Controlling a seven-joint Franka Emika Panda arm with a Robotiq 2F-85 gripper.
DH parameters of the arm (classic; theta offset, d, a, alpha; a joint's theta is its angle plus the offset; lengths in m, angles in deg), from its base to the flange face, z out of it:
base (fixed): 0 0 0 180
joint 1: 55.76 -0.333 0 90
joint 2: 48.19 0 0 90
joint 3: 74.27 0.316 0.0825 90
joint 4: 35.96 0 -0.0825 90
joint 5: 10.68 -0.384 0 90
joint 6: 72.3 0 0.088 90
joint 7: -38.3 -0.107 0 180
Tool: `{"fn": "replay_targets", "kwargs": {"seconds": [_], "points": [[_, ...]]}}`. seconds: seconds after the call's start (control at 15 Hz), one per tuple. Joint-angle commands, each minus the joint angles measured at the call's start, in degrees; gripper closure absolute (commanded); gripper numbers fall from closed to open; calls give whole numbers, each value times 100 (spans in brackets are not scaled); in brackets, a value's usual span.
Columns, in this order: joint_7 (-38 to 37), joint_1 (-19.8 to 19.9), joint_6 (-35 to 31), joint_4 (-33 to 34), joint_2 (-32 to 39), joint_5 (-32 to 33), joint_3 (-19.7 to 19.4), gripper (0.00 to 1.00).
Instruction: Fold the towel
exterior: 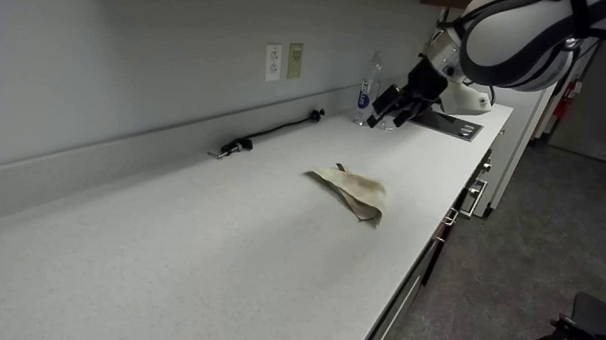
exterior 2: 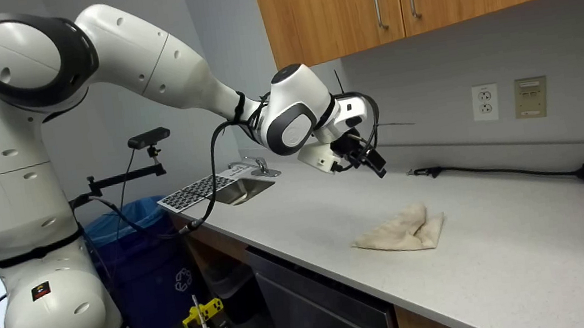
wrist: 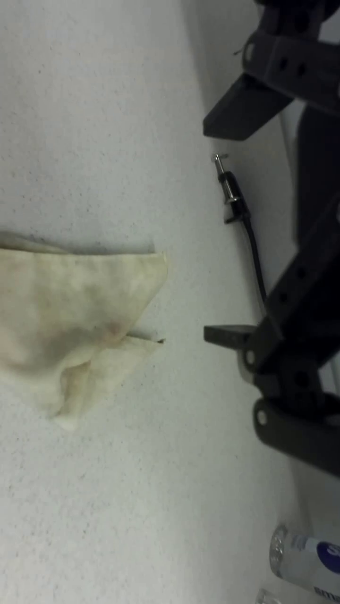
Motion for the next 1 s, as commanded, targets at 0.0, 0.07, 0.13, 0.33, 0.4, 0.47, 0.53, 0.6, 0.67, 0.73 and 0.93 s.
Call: {"fn": "replay_targets", "kwargs": {"seconds": [0.0,0.07,0.13,0.33,0.4,0.47,0.53,0.6,0.67,0.73,0.93], "points": [[600,86,274,17,-95,-419,148,0],[591,62,342,11,-142,-323,110,0],[588,55,362,-2,-161,-239,79,0],[727,43,432,-45,-251,-175,56,0],[803,45,454,-48,-268,-214,67,0],[890,49,496,-47,-284,-270,81,0],[980,53,565,-46,-299,-324,93,0],[1038,51,611,-48,-305,-338,94,0],[1077,51,715,-39,-295,-384,99,0],[1166,57,856,-25,-283,-477,118,0],[824,310,662,2,-146,-182,381,0]]}}
